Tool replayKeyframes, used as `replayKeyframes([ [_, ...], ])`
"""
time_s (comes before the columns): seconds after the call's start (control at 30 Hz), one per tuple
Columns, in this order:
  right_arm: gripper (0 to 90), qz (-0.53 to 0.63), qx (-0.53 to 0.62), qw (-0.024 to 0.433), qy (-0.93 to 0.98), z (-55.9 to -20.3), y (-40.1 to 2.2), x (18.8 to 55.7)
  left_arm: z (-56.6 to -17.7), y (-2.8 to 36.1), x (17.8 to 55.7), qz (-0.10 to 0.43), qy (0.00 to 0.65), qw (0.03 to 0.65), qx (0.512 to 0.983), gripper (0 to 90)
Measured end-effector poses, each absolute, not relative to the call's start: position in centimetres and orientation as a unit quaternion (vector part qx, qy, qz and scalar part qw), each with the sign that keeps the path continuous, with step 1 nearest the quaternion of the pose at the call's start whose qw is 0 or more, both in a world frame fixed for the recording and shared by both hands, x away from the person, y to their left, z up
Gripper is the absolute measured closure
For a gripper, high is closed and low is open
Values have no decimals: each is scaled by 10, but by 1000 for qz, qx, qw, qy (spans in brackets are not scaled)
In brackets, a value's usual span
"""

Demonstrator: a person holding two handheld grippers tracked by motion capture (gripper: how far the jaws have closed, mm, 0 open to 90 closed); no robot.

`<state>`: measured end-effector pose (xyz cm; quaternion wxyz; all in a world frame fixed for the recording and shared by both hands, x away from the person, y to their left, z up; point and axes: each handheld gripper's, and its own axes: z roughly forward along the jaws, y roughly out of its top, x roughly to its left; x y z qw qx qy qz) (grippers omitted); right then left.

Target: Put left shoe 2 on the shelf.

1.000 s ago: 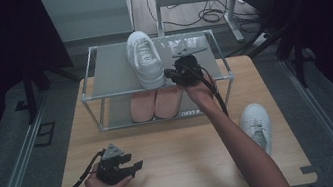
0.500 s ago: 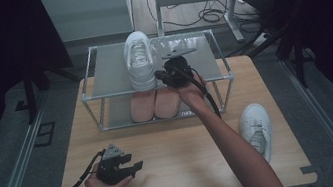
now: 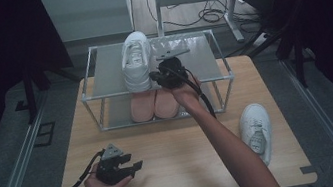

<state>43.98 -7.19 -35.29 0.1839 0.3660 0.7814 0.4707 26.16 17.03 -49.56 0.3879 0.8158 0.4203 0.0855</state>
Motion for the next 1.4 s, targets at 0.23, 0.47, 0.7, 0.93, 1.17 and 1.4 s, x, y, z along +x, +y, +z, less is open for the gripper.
replayKeyframes([
  [0.23,897,476,353,202,780,-348,-86,429,-496,170,262,85,421,388,816,457],
  [0.47,897,478,353,203,778,-347,-110,416,-495,170,262,83,422,388,815,457],
  [0.7,897,475,340,196,787,-363,-139,392,-496,170,262,82,423,386,816,456],
  [0.93,896,467,339,185,795,-376,-159,368,-497,168,263,77,424,386,816,456],
  [1.17,895,463,336,180,800,-385,-175,348,-498,167,263,76,425,387,815,455],
  [1.4,895,456,336,184,803,-395,-190,332,-500,165,263,71,424,383,818,455],
])
